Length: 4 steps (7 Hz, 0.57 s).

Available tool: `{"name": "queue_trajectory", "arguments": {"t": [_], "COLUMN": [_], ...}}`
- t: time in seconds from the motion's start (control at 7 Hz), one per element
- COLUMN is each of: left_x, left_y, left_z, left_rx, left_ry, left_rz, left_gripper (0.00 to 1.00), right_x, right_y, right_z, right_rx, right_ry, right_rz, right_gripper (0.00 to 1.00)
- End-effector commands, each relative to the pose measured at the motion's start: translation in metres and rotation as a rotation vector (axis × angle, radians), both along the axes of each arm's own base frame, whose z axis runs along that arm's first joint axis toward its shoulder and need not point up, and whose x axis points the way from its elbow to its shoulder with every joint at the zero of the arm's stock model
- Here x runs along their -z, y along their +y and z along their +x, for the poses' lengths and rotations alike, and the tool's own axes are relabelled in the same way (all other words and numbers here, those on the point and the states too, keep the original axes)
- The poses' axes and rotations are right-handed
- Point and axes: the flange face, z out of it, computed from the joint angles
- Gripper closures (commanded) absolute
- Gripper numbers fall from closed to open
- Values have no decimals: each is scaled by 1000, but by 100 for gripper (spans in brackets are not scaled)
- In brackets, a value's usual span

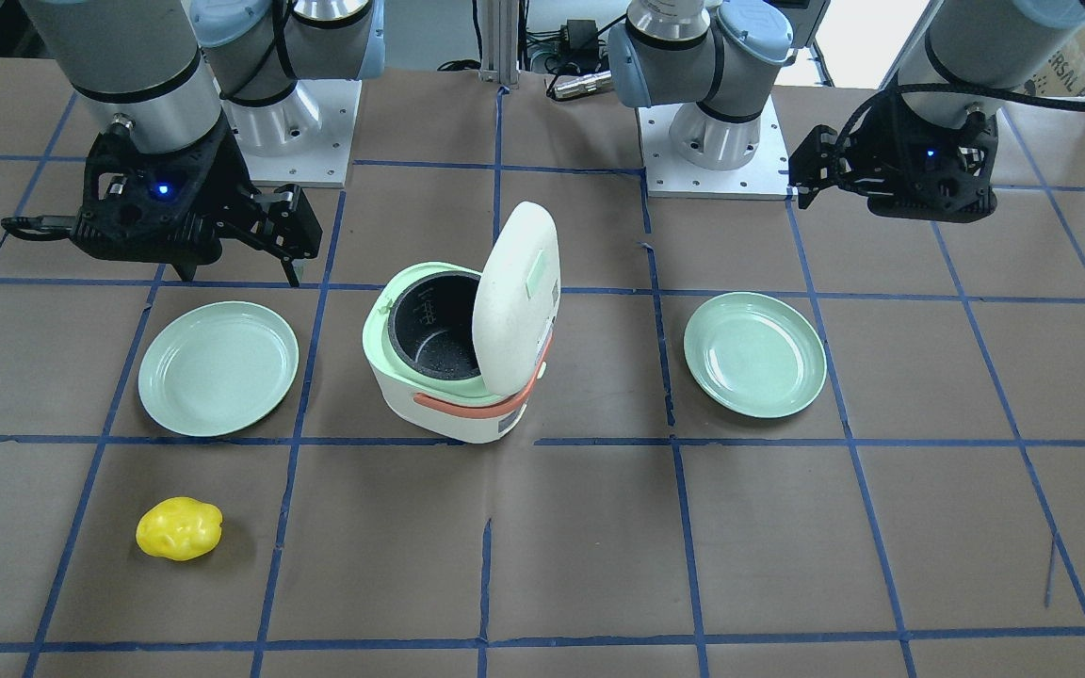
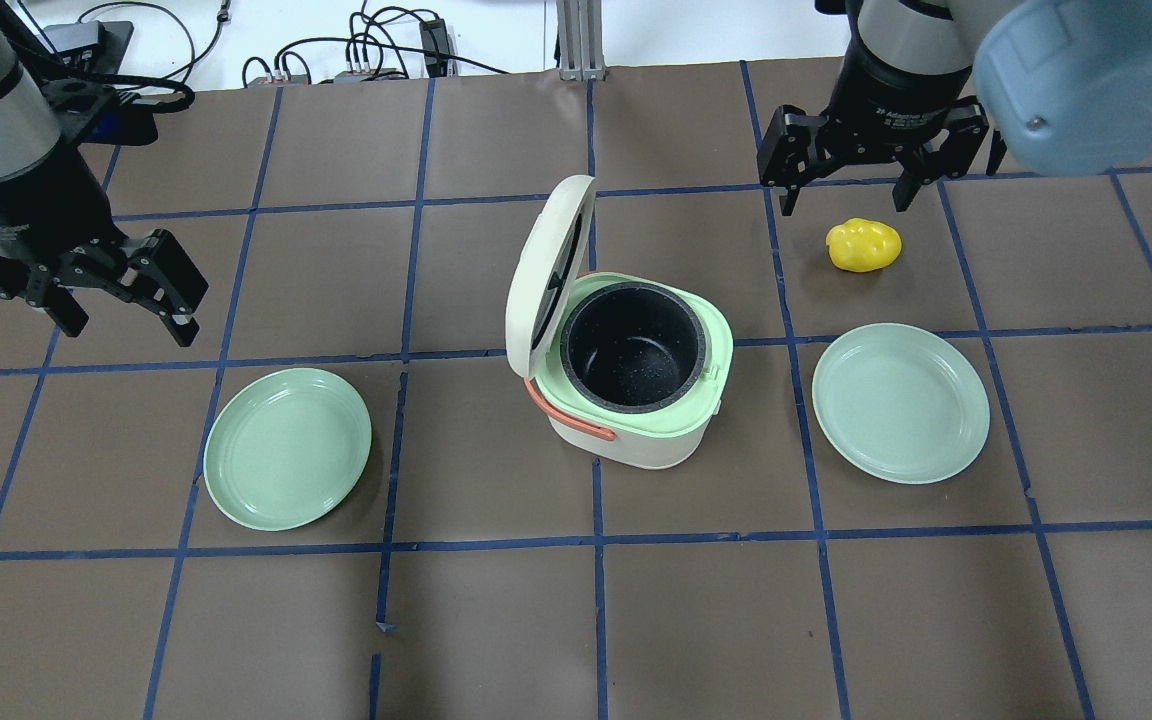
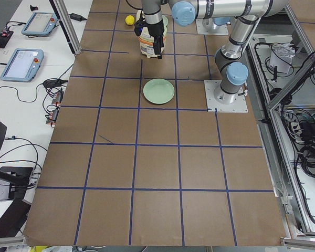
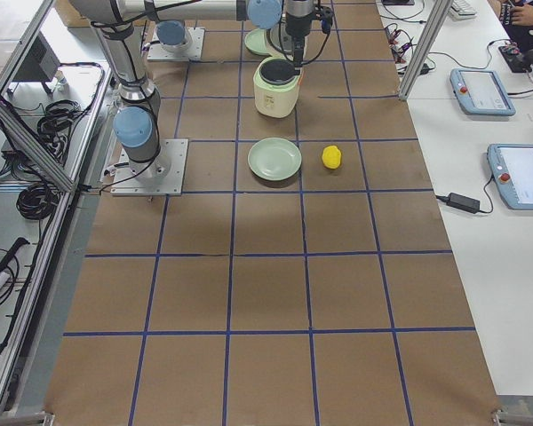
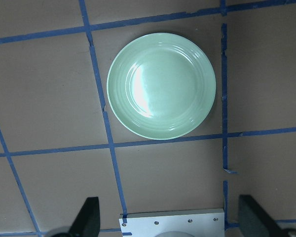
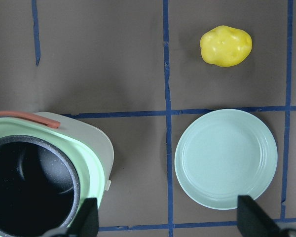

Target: Press rice cooker button

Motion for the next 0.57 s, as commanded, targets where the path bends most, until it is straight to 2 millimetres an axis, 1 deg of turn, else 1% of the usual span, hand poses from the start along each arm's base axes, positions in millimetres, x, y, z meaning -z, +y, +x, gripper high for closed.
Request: {"name": "queue_trajectory", "arguments": {"t": [0.0,0.14,0.43], "left_x": [0,0,0], "left_y": [0,0,0], "left_z": [0,0,0], "left_rx": [0,0,0], "left_ry": [0,0,0], "left_rz": [0,0,0], "left_gripper": [0,0,0], "right_x": [4,2,4], "right_y": [6,4,5], "right_z": [0,1,2], "right_rx": [0,-2,-3], "right_ry": [-9,-10,-10], "right_rz": [-4,-15,-11], "right_gripper": [0,0,0]}}
